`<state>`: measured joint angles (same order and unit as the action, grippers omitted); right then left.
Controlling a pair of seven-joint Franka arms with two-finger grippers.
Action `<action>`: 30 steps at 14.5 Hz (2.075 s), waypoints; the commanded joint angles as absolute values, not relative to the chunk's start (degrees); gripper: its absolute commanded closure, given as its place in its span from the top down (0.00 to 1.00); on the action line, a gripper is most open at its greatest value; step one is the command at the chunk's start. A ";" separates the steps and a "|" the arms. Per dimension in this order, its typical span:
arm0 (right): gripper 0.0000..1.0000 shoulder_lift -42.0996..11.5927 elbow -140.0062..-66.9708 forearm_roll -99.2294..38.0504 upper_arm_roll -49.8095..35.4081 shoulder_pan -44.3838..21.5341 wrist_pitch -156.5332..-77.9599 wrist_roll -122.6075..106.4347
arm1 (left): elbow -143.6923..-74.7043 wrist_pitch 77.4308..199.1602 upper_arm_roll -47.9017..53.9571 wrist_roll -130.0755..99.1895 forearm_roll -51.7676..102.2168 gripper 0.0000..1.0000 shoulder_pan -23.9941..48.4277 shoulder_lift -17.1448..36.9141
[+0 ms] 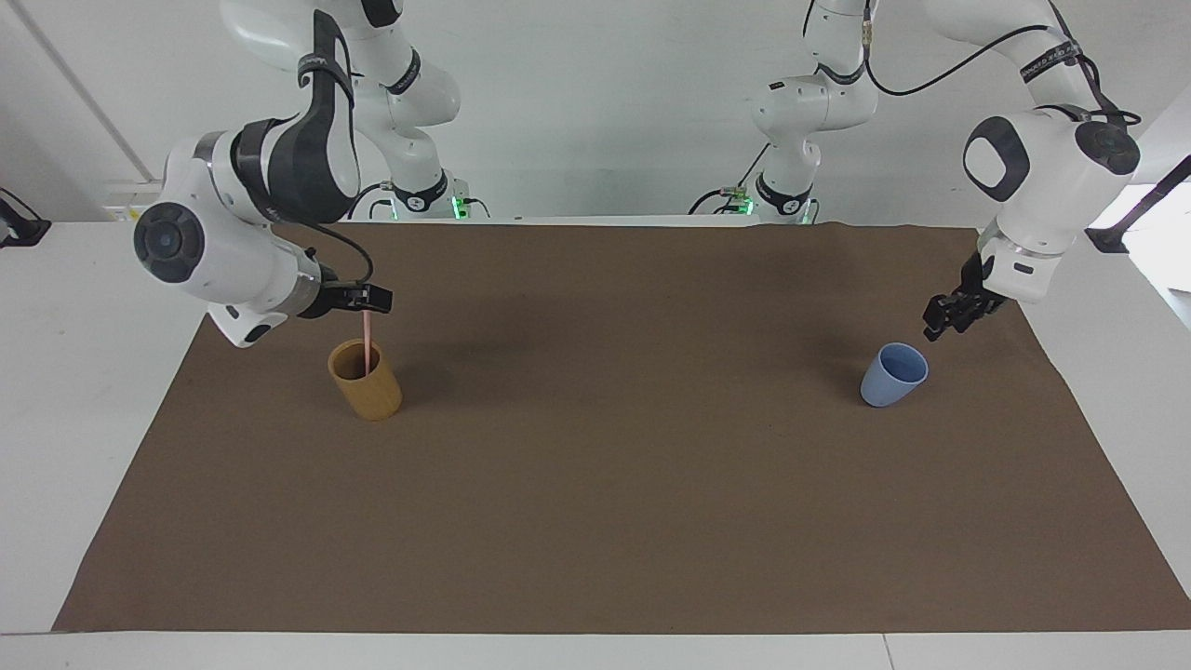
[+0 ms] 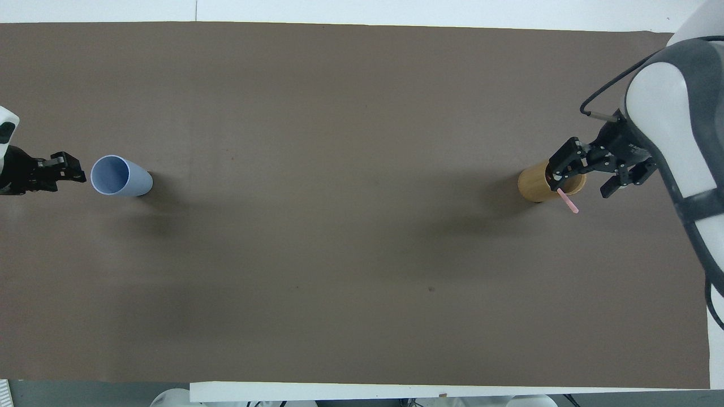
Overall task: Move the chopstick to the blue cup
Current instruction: 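Reach the right gripper to the pink chopstick while the left gripper reaches the cup, then grasp the pink chopstick with the right gripper while the left gripper grips the cup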
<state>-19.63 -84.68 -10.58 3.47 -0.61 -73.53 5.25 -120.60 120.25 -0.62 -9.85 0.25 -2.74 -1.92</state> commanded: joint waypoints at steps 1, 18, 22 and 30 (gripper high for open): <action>1.00 -23.65 -80.67 -13.10 3.16 1.14 -70.49 6.77 | -120.41 123.57 -0.53 -11.34 0.09 0.57 -2.46 1.31; 0.03 -20.57 -88.15 -13.18 3.16 1.41 -69.70 6.68 | -121.11 122.17 -0.53 -9.32 0.09 0.00 -0.88 1.58; 0.00 -20.65 -87.02 -13.10 3.16 1.76 -68.74 6.94 | -116.05 116.92 -0.44 -9.23 0.09 0.00 -0.70 3.33; 0.00 -20.30 -70.17 -13.27 3.43 1.76 -53.11 8.43 | -105.21 109.51 0.44 -7.38 3.69 0.00 7.62 4.49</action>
